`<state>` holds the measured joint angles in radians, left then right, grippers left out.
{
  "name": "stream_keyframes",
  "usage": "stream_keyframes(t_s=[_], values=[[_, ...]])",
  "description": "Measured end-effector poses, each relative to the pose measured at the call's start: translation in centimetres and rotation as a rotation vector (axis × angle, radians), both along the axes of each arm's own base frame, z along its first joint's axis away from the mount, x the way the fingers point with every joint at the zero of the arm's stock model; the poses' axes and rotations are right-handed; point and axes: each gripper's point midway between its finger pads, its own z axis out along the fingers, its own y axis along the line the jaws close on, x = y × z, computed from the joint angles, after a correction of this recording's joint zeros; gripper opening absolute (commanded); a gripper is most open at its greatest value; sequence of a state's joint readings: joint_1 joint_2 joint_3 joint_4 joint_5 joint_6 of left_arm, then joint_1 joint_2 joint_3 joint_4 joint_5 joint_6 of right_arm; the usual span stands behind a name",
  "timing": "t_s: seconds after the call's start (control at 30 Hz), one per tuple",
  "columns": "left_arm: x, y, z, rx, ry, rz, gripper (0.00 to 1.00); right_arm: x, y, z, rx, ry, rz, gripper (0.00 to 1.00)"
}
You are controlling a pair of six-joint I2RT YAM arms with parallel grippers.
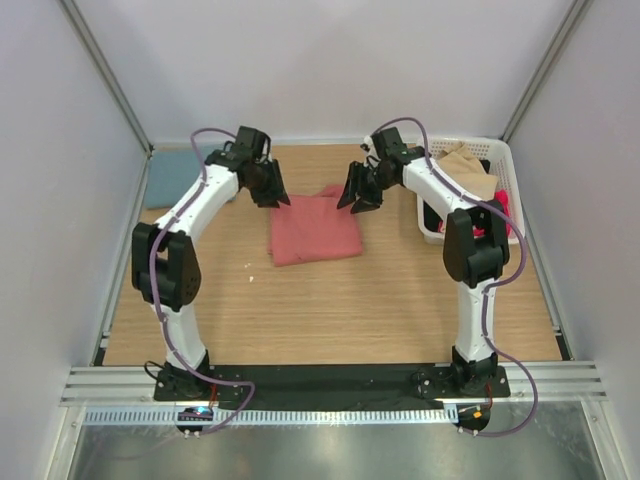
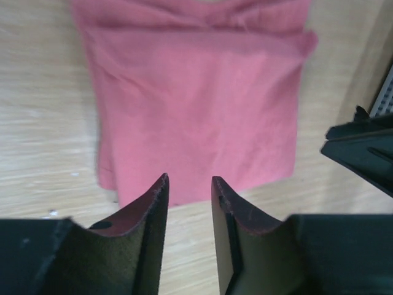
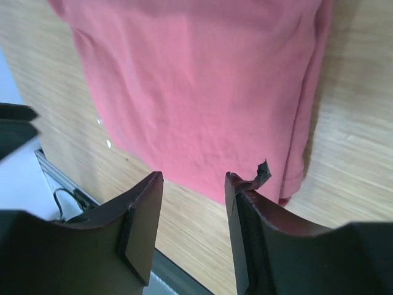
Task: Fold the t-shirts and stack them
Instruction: Fold the tshirt
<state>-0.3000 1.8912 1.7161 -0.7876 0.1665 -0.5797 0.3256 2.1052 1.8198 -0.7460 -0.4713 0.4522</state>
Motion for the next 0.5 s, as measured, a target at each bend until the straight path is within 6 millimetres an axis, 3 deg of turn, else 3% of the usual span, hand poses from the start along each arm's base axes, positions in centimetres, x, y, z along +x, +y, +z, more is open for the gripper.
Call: stream_keyframes(t_s=[0.17,0.33,0.4,0.5], values=[[-3.6,-3.9,-6.4,-0.001,0.170,-0.092,0.31,-2.7,0.6,-3.2,-0.021,0.069,0.042,0.49],[-6.6,-3.1,-12.4,0.059,0.330,-0.078,0.30,-4.6,0.6,-5.9,-0.073,0.104,0.083,0.49],[-7.5,-2.6,-13.6,0.075,0.367,-0.071,0.30,-5.5,0.7,-6.9,-0.101,0.114,0.104,0.49],[-8.1,-2.6,-13.7,0.080,0.349,-0.074,0.30,-7.6,0.7,-9.0,-0.142,0.146,0.138,0.49]])
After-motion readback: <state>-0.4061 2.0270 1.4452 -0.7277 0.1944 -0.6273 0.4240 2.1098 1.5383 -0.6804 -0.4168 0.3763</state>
